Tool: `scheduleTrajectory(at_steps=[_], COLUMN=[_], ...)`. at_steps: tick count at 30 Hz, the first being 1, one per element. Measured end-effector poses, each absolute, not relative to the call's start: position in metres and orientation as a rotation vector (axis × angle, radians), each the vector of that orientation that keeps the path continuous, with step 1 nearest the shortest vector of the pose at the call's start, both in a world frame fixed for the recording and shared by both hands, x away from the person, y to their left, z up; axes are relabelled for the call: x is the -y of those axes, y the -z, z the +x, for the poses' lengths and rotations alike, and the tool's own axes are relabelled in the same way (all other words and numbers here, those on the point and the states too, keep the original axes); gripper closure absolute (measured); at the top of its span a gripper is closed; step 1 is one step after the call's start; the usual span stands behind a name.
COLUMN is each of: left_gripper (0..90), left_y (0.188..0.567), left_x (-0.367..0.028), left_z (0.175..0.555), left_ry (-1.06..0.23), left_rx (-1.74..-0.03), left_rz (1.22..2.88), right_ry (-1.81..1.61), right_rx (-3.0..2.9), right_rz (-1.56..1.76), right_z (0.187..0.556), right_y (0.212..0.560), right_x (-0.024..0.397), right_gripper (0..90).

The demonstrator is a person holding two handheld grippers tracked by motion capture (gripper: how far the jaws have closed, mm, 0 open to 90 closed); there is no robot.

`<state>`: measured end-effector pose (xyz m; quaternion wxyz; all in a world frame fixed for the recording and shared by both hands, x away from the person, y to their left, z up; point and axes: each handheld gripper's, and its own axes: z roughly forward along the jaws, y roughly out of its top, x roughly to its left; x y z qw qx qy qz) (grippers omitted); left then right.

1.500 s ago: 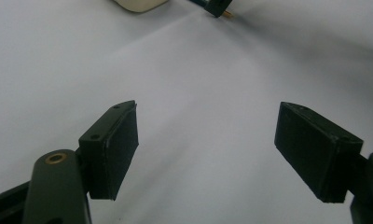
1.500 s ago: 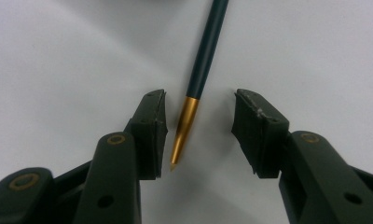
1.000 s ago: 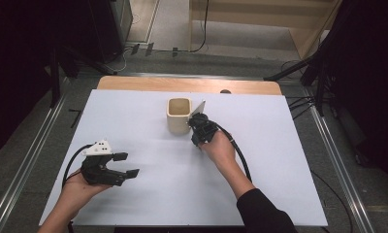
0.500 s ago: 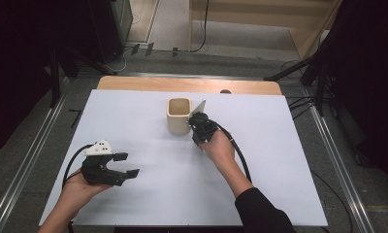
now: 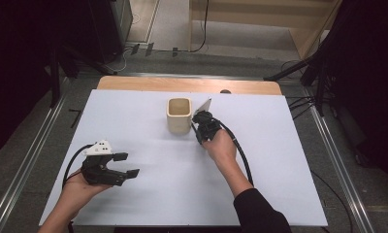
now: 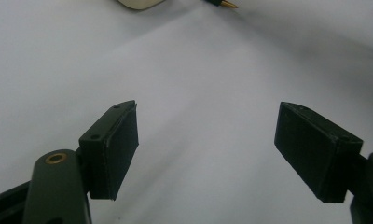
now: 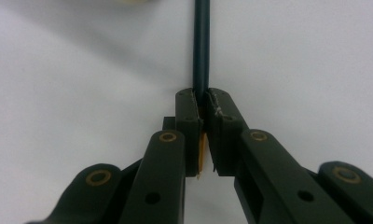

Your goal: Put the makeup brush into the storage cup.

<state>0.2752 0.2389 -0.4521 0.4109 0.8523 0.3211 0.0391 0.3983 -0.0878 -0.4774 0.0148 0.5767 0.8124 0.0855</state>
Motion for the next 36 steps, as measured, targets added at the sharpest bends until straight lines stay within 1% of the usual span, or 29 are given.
scheduleTrajectory(at_steps=[30, 36], left_gripper=[22.8, 22.8], left_y=[0.452, 0.452], left_x=[-0.238, -0.238], left_z=[0.275, 0.276], left_ry=[-0.093, -0.091], left_rx=[-0.812, -0.811], left_rz=[2.142, 2.143], right_ry=[-0.351, -0.405], right_rx=[-2.539, -2.54], right_rz=[1.815, 1.813], right_z=[0.4, 0.398], right_y=[0.472, 0.466], right_x=[0.112, 0.125], right_gripper=[84.9, 84.9])
